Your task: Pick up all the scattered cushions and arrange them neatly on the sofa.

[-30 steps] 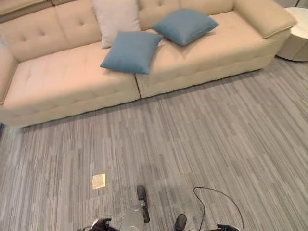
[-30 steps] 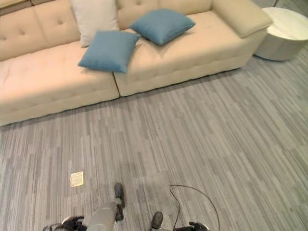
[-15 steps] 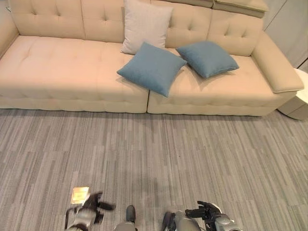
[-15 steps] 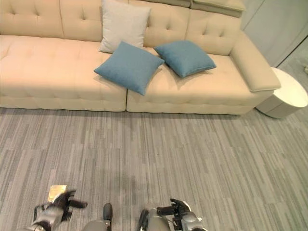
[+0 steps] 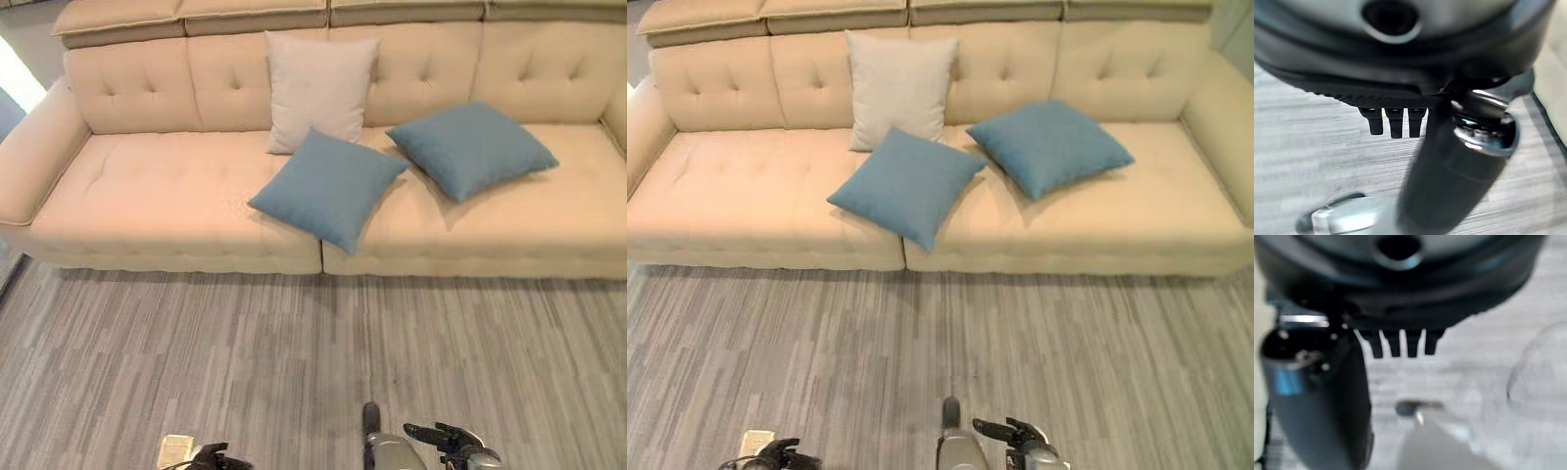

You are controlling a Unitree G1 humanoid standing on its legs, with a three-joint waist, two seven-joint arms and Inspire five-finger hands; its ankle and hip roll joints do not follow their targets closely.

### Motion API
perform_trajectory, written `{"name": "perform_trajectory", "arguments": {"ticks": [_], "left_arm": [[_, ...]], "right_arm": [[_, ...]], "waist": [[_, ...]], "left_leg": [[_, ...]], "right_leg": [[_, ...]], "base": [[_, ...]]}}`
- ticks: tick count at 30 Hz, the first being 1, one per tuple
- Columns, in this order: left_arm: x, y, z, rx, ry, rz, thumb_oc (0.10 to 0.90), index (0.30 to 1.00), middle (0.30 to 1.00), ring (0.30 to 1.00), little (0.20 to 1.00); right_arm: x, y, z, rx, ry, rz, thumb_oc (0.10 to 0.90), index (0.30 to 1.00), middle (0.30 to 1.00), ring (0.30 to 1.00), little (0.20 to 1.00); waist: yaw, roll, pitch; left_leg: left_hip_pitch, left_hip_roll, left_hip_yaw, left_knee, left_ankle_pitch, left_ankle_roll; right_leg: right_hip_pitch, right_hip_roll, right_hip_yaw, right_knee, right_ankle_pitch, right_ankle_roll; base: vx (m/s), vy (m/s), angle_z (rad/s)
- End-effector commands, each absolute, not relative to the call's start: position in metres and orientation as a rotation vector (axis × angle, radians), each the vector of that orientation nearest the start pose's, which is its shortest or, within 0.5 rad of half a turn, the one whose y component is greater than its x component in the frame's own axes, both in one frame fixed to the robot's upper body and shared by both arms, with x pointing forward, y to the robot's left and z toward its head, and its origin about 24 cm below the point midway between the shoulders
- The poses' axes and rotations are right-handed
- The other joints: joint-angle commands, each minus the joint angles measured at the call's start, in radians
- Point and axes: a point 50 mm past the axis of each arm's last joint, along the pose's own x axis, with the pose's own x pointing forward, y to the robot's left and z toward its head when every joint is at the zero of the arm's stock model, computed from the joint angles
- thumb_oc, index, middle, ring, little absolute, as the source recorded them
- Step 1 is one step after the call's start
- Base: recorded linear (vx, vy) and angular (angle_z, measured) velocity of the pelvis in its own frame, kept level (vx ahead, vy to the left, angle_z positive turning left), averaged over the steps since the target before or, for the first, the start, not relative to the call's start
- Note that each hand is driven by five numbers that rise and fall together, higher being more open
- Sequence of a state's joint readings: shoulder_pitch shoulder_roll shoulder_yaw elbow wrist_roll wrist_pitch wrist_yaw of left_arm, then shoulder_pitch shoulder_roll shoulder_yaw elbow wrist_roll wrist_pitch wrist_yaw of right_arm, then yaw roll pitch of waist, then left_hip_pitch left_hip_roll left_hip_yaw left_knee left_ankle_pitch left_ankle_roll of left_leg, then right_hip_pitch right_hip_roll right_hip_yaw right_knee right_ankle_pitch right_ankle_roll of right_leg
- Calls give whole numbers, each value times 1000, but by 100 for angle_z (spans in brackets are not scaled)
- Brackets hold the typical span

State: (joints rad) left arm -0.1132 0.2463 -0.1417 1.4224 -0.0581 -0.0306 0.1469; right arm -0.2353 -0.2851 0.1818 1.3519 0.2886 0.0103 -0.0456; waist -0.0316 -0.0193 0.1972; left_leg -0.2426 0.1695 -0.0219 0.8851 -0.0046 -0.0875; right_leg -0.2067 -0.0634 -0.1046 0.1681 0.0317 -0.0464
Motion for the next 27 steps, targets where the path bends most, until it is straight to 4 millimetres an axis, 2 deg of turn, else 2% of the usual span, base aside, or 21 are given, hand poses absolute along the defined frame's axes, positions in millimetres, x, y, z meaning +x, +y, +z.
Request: {"name": "perform_trajectory", "arguments": {"ticks": [1,3,4,5,6,7,9,11,12,13,14,15,17,18,19,21,22,24,26,27], "left_arm": [[105,252,-155,383,1218,202,800,900,900,900,900],[104,251,-156,354,1213,214,800,900,900,900,900],[107,250,-155,327,1201,234,800,900,900,900,900],[107,250,-155,327,1201,235,800,900,900,900,900],[111,250,-154,317,1188,250,800,900,900,900,900],[112,250,-154,317,1188,250,800,900,900,900,900],[118,250,-152,316,1172,261,800,900,900,900,900],[117,251,-152,303,1177,274,800,900,900,900,900],[113,254,-152,304,1191,292,800,900,900,900,900],[113,254,-152,305,1191,292,800,900,900,900,900],[100,260,-154,322,1231,306,800,900,900,900,900],[100,260,-154,323,1231,306,800,900,900,900,900],[93,266,-154,334,1251,322,800,900,900,900,900],[94,267,-153,350,1251,319,800,900,900,900,900],[97,270,-151,364,1242,318,800,900,900,900,900],[109,277,-146,381,1204,329,800,900,900,900,900],[121,281,-141,398,1168,337,800,900,900,900,900],[139,279,-135,402,1105,327,800,900,900,900,900],[153,274,-131,403,1057,308,800,900,900,900,900],[160,273,-129,402,1038,307,800,900,900,900,900]], "right_arm": [[154,-270,-134,-219,1084,-296,800,900,900,900,900],[175,-272,-123,-230,1004,-303,800,900,900,900,900],[185,-268,-120,-258,972,-280,800,900,900,900,900],[185,-267,-120,-258,972,-280,800,900,900,900,900],[183,-261,-123,-294,981,-247,800,900,900,900,900],[183,-261,-123,-294,981,-247,800,900,900,900,900],[181,-252,-127,-329,991,-217,800,900,900,900,900],[178,-249,-129,-327,997,-205,800,900,900,900,900],[174,-243,-133,-311,1013,-201,800,900,900,900,900],[174,-243,-133,-311,1013,-201,800,900,900,900,900],[165,-237,-139,-295,1049,-188,800,900,900,900,900],[165,-237,-139,-295,1050,-188,800,900,900,900,900],[156,-230,-144,-276,1075,-173,800,900,900,900,900],[150,-228,-147,-252,1091,-183,800,900,900,900,900],[147,-225,-149,-227,1097,-186,800,900,900,900,900],[148,-226,-148,-211,1092,-196,800,900,900,900,900],[149,-221,-149,-201,1086,-184,800,900,900,900,900],[144,-216,-151,-189,1099,-179,800,900,900,900,900],[142,-212,-153,-187,1108,-175,800,900,900,900,900],[142,-211,-153,-178,1109,-182,800,900,900,900,900]], "waist": [[20,-11,67],[55,6,80],[88,19,92],[87,15,90],[115,25,96],[115,24,95],[148,36,87],[157,31,85],[175,21,73],[175,18,75],[191,10,43],[192,8,44],[210,-21,13],[207,-35,3],[200,-49,-1],[173,-41,-2],[146,-19,-2],[110,-15,14],[90,-17,21],[83,-26,21]], "left_leg": [[-52,-28,76,-25,-21,62],[-117,-29,118,-164,-22,55],[-159,-35,127,-338,13,43],[-158,-39,129,-347,19,44],[-165,-41,103,-534,56,29],[-164,-42,103,-541,62,28],[-181,-17,78,-725,141,4],[-197,-11,76,-761,146,0],[-216,1,110,-791,153,0],[-213,-1,113,-791,152,1],[-197,9,137,-783,183,9],[-195,8,140,-782,182,9],[-188,-18,113,-746,180,26],[-181,-33,121,-724,161,37],[-162,-51,127,-715,135,55],[-119,-63,126,-720,103,78],[-51,-65,126,-743,69,95],[13,-96,111,-746,27,101],[38,-112,90,-735,-3,100],[55,-118,82,-737,-19,96]], "right_leg": [[5,15,54,-32,-41,68],[53,33,57,-35,-80,69],[85,51,57,-33,-116,72],[82,48,57,-34,-114,73],[127,69,56,-34,-157,78],[125,68,55,-35,-155,78],[198,92,60,-50,-201,81],[227,93,70,-51,-223,82],[287,93,89,-52,-262,86],[289,90,90,-51,-264,87],[334,96,110,-50,-286,94],[336,93,111,-49,-287,94],[343,71,120,5,-274,122],[339,57,110,53,-240,150],[313,40,112,147,-148,186],[220,28,105,331,-20,208],[130,14,75,410,19,205],[65,-2,25,389,-48,186],[50,7,3,287,-112,166],[26,4,-2,215,-114,165]], "base": [[320,-87,-21],[398,-4,-3],[342,46,8],[526,128,3],[287,78,-15],[481,135,-30],[484,136,-25],[510,162,-26],[552,186,-29],[770,290,-24],[395,159,-18],[586,268,-35],[446,239,-42],[474,270,-29],[390,264,-19],[378,320,1],[474,344,16],[447,210,38],[350,47,70],[330,-37,60]]}}
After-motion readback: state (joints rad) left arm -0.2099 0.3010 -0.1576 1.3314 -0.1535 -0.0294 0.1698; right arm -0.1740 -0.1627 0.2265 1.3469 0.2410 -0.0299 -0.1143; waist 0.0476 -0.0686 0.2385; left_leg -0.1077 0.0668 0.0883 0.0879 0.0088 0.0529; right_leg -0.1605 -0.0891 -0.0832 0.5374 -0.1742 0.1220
